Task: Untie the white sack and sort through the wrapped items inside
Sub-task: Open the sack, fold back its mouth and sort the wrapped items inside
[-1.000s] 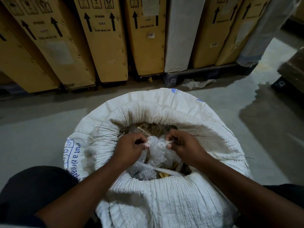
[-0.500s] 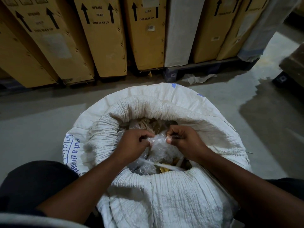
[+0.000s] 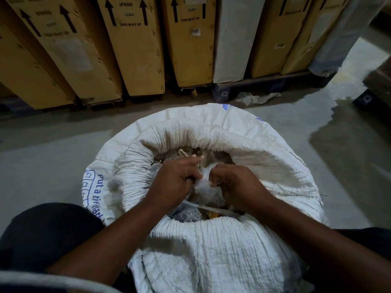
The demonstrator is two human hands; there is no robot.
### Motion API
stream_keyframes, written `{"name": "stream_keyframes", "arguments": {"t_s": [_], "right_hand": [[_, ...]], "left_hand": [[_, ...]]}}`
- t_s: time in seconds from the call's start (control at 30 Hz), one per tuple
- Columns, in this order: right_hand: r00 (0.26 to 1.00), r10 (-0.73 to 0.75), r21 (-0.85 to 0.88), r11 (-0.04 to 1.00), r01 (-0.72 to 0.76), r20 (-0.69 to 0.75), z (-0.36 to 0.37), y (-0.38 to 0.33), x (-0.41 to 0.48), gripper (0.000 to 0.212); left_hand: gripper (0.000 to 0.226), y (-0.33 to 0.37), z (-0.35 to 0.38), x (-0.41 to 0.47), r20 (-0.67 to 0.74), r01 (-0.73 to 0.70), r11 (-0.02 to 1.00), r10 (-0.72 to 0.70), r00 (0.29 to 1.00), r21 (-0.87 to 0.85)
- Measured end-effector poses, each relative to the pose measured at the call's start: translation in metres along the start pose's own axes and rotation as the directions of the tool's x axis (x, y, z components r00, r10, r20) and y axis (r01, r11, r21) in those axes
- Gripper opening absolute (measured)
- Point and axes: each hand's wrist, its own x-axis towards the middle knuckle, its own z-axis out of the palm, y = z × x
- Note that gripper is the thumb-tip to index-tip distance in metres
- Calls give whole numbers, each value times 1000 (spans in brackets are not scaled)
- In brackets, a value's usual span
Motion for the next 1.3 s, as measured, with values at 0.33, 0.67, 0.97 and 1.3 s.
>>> {"name": "stream_keyframes", "arguments": {"t_s": [0.33,0.67,0.97,1.3], "right_hand": [[995,57,114,991,-66,80,1,-4,3,27],[949,243,151,950,-275,199,-2,22,0,63],[949,314,188,930,-316,40,-6,8,8,32],[945,328,121,937,-326,10,0,4,9,22]], "left_hand": [[40,7,-7,1,42,26,1000,-25,999,-17],[71,-6,2,-1,134,146,989,-148,980,28],[47,-3,-5,6,132,167,983,-156,979,-72],[26,-1,-2,6,114,159,987,-155,981,-25]]}}
